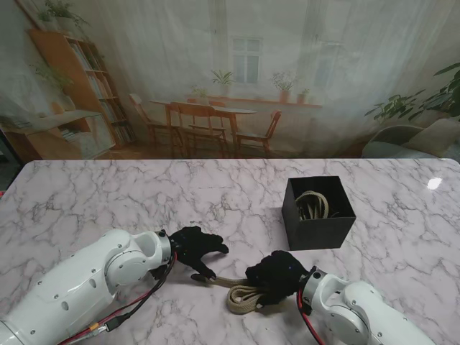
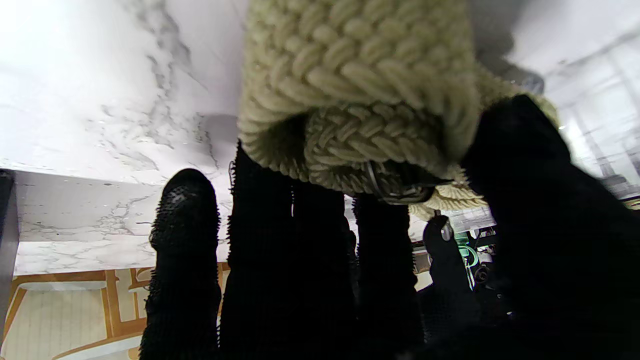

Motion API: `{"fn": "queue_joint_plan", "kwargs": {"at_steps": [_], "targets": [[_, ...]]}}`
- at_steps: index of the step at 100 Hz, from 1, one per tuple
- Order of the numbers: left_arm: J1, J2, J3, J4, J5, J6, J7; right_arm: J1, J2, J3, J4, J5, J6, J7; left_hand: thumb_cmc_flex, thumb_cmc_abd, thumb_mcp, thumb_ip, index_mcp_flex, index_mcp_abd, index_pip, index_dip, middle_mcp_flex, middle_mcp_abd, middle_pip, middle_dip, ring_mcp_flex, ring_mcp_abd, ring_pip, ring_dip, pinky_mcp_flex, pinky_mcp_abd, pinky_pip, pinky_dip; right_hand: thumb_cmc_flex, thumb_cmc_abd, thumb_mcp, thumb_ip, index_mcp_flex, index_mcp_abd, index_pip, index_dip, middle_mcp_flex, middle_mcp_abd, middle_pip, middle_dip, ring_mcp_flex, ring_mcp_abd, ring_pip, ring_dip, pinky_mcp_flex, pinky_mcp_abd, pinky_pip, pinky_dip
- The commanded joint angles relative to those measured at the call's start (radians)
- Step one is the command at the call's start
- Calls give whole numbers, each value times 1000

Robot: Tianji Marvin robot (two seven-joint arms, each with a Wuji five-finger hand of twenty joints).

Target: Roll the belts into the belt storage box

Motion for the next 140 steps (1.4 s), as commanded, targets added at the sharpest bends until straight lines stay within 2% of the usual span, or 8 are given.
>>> {"fn": "queue_joint_plan", "kwargs": {"at_steps": [1, 17, 45, 58, 78, 96, 118, 140], "targets": [[3, -1, 5, -2, 28, -9, -16, -6, -1, -2, 8, -9, 7, 1, 85, -9, 45, 8, 114, -58, 107, 96, 23, -10, 32, 36, 25, -5, 28, 8, 5, -10, 40, 30, 132, 99, 123, 58, 16, -194, 44, 51, 40, -63, 72, 23, -3, -1, 6, 6, -19, -7, 7, 4], [9, 2, 1, -7, 71, -10, -10, -6, 0, -5, 8, -22, 14, -6, 311, -20, 64, 24, 310, -107, 459, 258, 67, -36, 97, 73, 25, -19, 29, 10, 9, -15, 53, 21, 123, 98, 129, 58, 27, -180, 41, 53, -14, -54, 33, 23, -40, 1, -17, 0, -50, 9, -2, 10], [41, 8, -43, -27, 127, -30, -13, -13, 1, -5, -1, -34, 39, -2, 348, 8, 109, 25, 271, 71, 579, 352, 43, -32, 138, 87, 18, -28, 28, 8, 12, -22, 54, 13, 111, 102, 142, 60, 26, -138, 38, 70, -167, -29, -53, -11, -87, -11, -36, -3, -76, 37, -22, 17], [50, 6, -54, -31, 121, -26, -10, -12, 1, -8, 0, -35, 41, -3, 299, 22, 92, 20, 240, 17, 573, 372, 33, -35, 127, 82, 4, -19, 20, 5, -4, -19, 43, 8, 110, 103, 144, 60, 24, -142, 37, 75, -188, -29, -54, -22, -96, -13, -38, -4, -80, 41, -27, 20], [36, 1, -33, -15, 87, -21, 3, -12, 1, -8, 0, -37, 42, -2, 32, 48, -7, 6, -15, 27, -24, -3, -15, -19, 61, 20, -9, -3, 12, 0, -20, -9, 27, 14, 110, 104, 144, 59, 24, -143, 36, 80, -200, -26, -51, -35, -106, -14, -41, -7, -90, 46, -37, 21], [10, 1, 4, -9, 50, -25, -6, -15, 2, -7, -2, -41, 48, 0, 34, -11, 3, 7, -7, 24, -71, -59, 48, -31, 102, 48, 25, -5, 38, 18, 1, -9, 49, 26, 110, 105, 144, 59, 25, -149, 34, 82, -217, -25, -54, -46, -119, -15, -47, -12, -100, 55, -47, 23], [15, 5, 16, -28, 111, -42, 11, -17, 0, -10, -1, -43, 62, -11, 265, -119, 136, 12, 54, -165, 477, 530, 122, -63, 234, 219, 53, -40, 67, 80, 24, -25, 84, 40, 109, 106, 143, 61, 24, -151, 32, 85, -236, -23, -56, -57, -133, -15, -55, -18, -125, 76, -68, 23], [35, -1, 9, -38, 78, -38, 28, -16, 0, -15, -4, -42, 77, -1, 423, -111, 207, 32, -12, -173, 807, 672, 547, -142, 128, 553, 335, -45, 166, 58, 220, -46, 237, 31, 108, 106, 143, 62, 25, -154, 31, 87, -271, -14, -65, -68, -161, -13, -68, -25, -146, 103, -84, 29]]}}
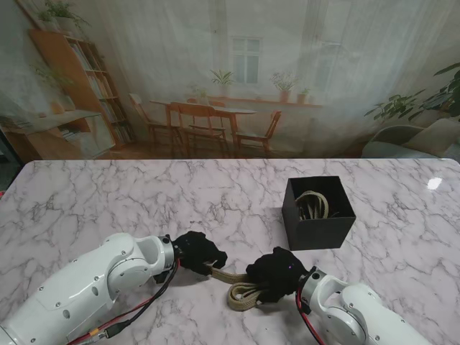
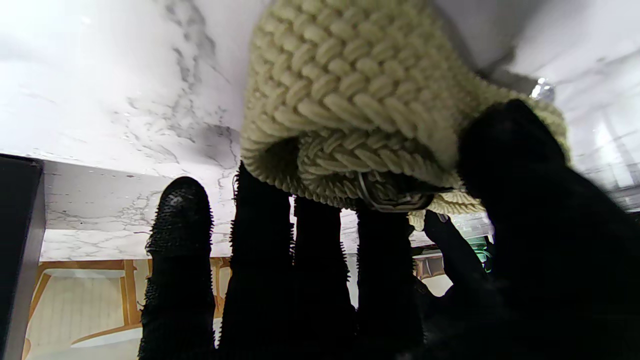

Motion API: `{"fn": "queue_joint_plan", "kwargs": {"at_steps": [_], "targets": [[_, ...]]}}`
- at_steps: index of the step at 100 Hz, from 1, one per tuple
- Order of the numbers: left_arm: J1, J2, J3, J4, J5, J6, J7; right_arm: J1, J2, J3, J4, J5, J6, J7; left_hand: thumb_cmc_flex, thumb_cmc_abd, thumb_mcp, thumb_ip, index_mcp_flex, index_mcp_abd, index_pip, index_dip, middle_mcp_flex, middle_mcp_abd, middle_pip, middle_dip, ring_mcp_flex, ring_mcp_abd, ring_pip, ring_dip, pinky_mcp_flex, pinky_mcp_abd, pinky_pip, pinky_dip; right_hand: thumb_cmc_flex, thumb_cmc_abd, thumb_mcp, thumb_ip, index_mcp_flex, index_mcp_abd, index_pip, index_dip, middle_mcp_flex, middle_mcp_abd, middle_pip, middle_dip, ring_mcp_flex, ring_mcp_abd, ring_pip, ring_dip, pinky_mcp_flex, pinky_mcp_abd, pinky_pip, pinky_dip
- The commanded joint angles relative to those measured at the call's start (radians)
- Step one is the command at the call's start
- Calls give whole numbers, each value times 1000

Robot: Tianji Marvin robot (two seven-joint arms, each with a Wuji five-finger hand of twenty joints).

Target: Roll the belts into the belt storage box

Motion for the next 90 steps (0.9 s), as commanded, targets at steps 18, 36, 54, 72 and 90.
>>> {"fn": "queue_joint_plan", "kwargs": {"at_steps": [18, 36, 54, 72, 90], "targets": [[52, -4, -52, -29, 6, -4, -15, -14, 3, -4, -2, -17, 31, 27, 65, -42, 85, 35, -6, 15, 87, -5, 226, -59, -17, 111, 166, -5, 147, 72, 138, -57, 124, 19, 106, 91, 138, 65, 57, -139, 53, 48, -101, 39, -32, -21, -81, 6, -79, -34, -30, 64, -25, 33], [101, 4, -121, -51, 47, -14, -48, -19, 2, -4, -8, -21, 60, 39, 56, -58, 106, 40, 5, 19, 92, -10, 229, -57, -1, 108, 166, 0, 158, 84, 138, -64, 125, 15, 103, 85, 149, 63, 66, -102, 54, 46, -133, 83, -39, -36, -107, 26, -94, -51, -34, 77, -37, 38], [147, 8, -174, -71, 67, -32, -65, -16, 1, -12, -6, -19, 86, 41, 53, -61, 115, 39, 7, 17, 92, -10, 227, -54, 4, 109, 163, 1, 160, 89, 135, -67, 123, 14, 107, 83, 156, 63, 66, -76, 59, 43, -100, 58, -32, -45, -84, 36, -99, -65, -23, 87, -42, 41], [180, 12, -194, -100, 43, -56, -89, -10, -4, -24, 4, -12, 110, 14, 50, -60, 121, 34, 7, 18, 92, -11, 226, -52, 7, 106, 162, 2, 165, 96, 133, -69, 124, 15, 123, 87, 158, 61, 48, -48, 90, 31, 82, 21, -4, -50, 27, 4, -44, -44, 31, 38, -13, 51], [203, 14, -202, -130, -1, -68, -117, -2, -7, -31, 15, 6, 112, 3, 47, -54, 123, 30, 0, 21, 82, -16, 220, -49, 7, 105, 160, 1, 165, 99, 131, -68, 124, 17, 129, 84, 161, 51, 40, -21, 109, 20, 360, -3, 59, 13, 229, -1, 132, 52, 124, -69, 63, 60]]}}
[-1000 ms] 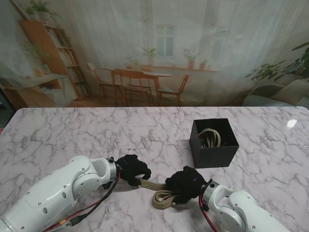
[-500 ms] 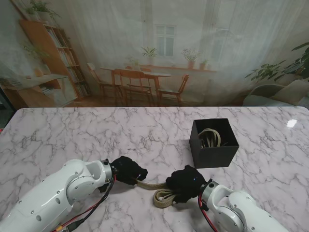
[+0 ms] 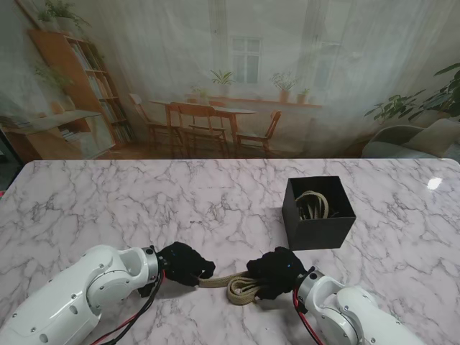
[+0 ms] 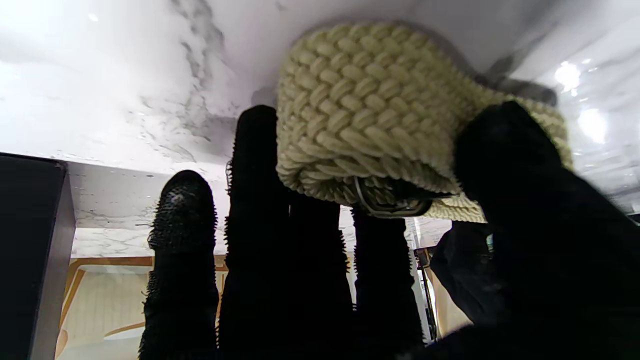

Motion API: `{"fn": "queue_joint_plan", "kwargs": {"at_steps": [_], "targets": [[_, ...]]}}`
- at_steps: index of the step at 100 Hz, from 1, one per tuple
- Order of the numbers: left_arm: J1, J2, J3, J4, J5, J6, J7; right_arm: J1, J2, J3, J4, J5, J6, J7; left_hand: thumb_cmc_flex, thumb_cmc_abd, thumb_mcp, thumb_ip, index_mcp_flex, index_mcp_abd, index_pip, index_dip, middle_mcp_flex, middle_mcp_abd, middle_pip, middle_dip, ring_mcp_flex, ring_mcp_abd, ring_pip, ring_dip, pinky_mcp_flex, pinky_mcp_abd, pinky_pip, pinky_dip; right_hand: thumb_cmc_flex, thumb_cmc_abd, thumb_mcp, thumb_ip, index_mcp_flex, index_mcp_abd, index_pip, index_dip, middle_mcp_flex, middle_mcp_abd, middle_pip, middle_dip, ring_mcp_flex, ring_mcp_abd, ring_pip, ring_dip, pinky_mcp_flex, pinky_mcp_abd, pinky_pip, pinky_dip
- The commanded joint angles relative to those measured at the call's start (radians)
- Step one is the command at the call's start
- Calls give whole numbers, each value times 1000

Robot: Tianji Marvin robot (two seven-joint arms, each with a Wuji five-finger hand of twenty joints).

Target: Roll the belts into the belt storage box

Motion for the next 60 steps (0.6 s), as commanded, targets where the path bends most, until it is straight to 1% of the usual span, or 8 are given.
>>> {"fn": "queue_joint_plan", "kwargs": {"at_steps": [1, 16, 27, 30, 33, 36, 46, 60], "targets": [[9, 4, 7, -13, -28, -9, -29, -4, 0, -5, 22, 1, 7, 9, 37, -22, 60, 30, 10, -4, 36, -3, 37, 5, 23, 2, 19, 15, 34, 14, 6, -45, 41, 17, 128, 82, 141, 52, 42, -55, 94, 18, 135, -40, 87, 42, 79, -17, 103, 42, 25, -29, 48, 18], [7, 4, 18, -19, -58, -8, -35, 4, -4, -15, 37, 9, 13, -23, 37, -8, 58, 26, 3, -1, -23, -45, 29, 6, 25, 8, 15, 12, 32, 19, 2, -40, 36, 19, 132, 80, 146, 51, 41, -6, 87, -2, 248, -87, 141, 72, 120, -42, 245, 105, 68, -53, 100, 22], [1, 5, 31, -17, -72, -6, -41, 9, -6, -22, 47, 15, 13, -38, 32, 0, 52, 22, 23, 6, -101, -123, 27, 11, 21, 8, 11, 10, 26, 22, 0, -40, 34, 22, 137, 82, 159, 60, -27, 43, -35, -118, 295, -116, 153, 68, 122, -50, 310, 107, 89, -58, 121, 17], [-2, 5, 36, -16, -78, -4, -43, 10, -6, -23, 48, 16, 12, -38, 30, 6, 47, 19, 42, 9, -154, -184, 25, 16, 19, 6, 9, 13, 21, 20, -3, -38, 30, 22, 121, 97, 179, 79, -46, 57, -122, -165, 298, -118, 157, 67, 121, -51, 323, 101, 91, -56, 123, 13], [-5, 5, 42, -14, -81, -4, -44, 12, -6, -24, 50, 17, 9, -39, 22, 14, 34, 14, 69, 18, -228, -270, 21, 9, 20, 4, 7, 15, 16, 20, -7, -37, 26, 22, 89, 126, 211, 167, -64, 67, -279, -139, 298, -116, 166, 67, 119, -48, 338, 81, 92, -50, 127, 3], [-9, 5, 48, -12, -87, -4, -45, 13, -6, -26, 53, 19, 7, -41, 14, 22, 18, 12, 94, 29, -270, -325, 11, 8, 35, -3, 5, 18, 13, 19, -9, -35, 25, 23, 83, 134, 218, 202, -96, 68, -358, -142, 298, -114, 175, 68, 119, -44, 349, 80, 96, -49, 130, 1], [-25, 7, 71, -2, -125, 2, -59, 20, -8, -34, 61, 29, 3, -44, -82, 69, -103, 12, 161, 70, -369, -410, -112, 52, 203, -270, -25, 54, -17, 6, -42, -21, 11, 36, 89, 140, 218, 210, -210, 52, -429, -172, 302, -100, 186, 70, 120, -35, 362, 79, 105, -44, 133, -1], [-50, 13, 102, 13, -164, -6, -84, 27, -8, -43, 64, 38, 6, -37, -283, 281, -223, -1, 242, 88, -514, -463, -220, 84, 66, -402, -144, 73, -90, -25, -154, 2, -47, 49, 93, 145, 212, 209, -239, 63, -416, -174, 298, -96, 185, 65, 118, -31, 357, 71, 105, -41, 131, -4]]}}
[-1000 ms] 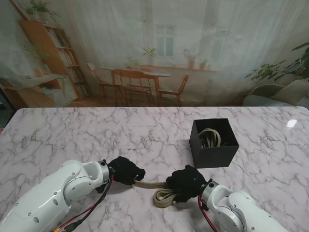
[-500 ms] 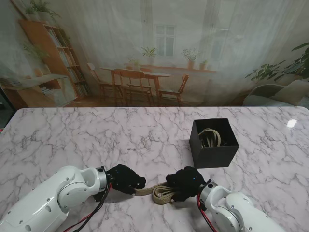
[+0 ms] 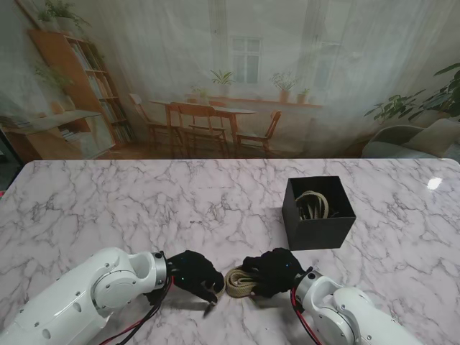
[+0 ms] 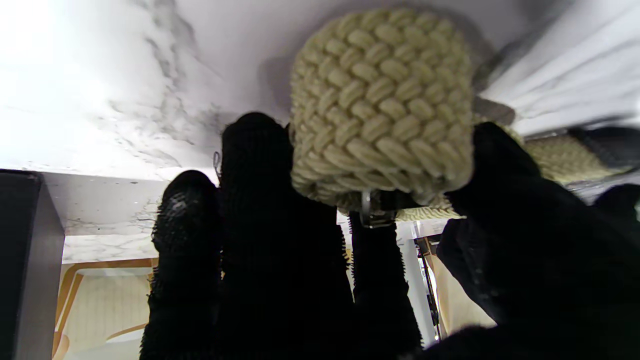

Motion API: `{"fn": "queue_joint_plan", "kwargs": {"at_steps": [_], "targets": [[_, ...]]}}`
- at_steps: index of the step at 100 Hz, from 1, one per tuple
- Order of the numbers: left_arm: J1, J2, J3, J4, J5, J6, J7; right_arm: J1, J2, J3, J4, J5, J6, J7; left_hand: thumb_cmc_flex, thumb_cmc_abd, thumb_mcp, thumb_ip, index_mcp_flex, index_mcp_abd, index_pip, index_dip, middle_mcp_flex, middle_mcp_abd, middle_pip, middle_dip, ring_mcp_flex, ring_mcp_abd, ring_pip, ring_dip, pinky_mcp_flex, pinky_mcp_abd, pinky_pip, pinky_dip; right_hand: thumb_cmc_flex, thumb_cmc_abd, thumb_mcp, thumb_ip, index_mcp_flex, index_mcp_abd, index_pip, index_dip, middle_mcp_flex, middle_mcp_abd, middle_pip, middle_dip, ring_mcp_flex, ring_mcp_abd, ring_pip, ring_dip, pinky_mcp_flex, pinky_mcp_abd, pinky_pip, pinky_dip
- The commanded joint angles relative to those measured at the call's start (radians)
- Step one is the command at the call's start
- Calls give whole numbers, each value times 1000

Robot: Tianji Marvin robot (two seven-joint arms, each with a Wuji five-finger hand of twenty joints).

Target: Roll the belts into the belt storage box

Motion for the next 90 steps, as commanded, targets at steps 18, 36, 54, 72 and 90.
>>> {"fn": "queue_joint_plan", "kwargs": {"at_steps": [18, 36, 54, 72, 90], "targets": [[-33, 9, 43, 17, -62, 8, -77, -1, -2, -10, 19, 2, 5, 14, -115, 116, -55, -7, 25, -72, -199, -121, -120, 28, -145, -99, -107, 55, -56, -16, -103, 19, -73, 53, 105, 101, 153, 115, -113, 42, -122, -78, 168, -125, 113, 7, 24, -24, 3, -24, 1, 8, 19, -13], [-48, 12, 60, 23, -100, 18, -95, 0, -3, -11, 20, 9, -1, 19, -115, 125, -55, -7, -39, -85, -328, -218, -123, 31, -173, -112, -116, 60, -64, -19, -112, 26, -84, 60, 97, 134, 135, 115, -114, 65, -122, -86, 167, -119, 79, -6, 22, -17, -31, -35, -12, 10, 6, -17], [-47, 15, 59, 17, -113, 24, -113, -2, -4, -8, 17, 37, -10, 37, -111, 131, -54, -6, -80, -75, -374, -267, -127, 29, -210, -147, -122, 64, -78, -26, -120, 33, -98, 59, 57, 226, 89, 127, -94, 114, -130, -98, 133, -86, 37, -10, 14, 16, -95, -52, -41, 27, -6, -15], [-40, 19, 50, 6, -109, 26, -131, 1, 5, -7, 14, -15, -31, 40, -102, 132, -52, -4, -71, -41, -376, -285, -104, 26, -201, -147, -114, 65, -76, -26, -113, 37, -96, 61, -58, 294, -13, 139, -31, 48, -137, -107, 58, -68, 0, -7, -10, 28, -210, -60, -87, 40, -25, -10], [-33, 20, 42, -5, -118, 32, -141, 10, 8, -30, 25, -58, -13, 2, -97, 136, -52, -4, -72, -26, -372, -291, -92, 28, -193, -143, -107, 66, -71, -23, -109, 38, -89, 64, 115, 179, 86, 130, -43, -117, -139, -100, 105, -144, 47, 11, 22, -21, -180, -27, -52, 12, -15, -12]]}}
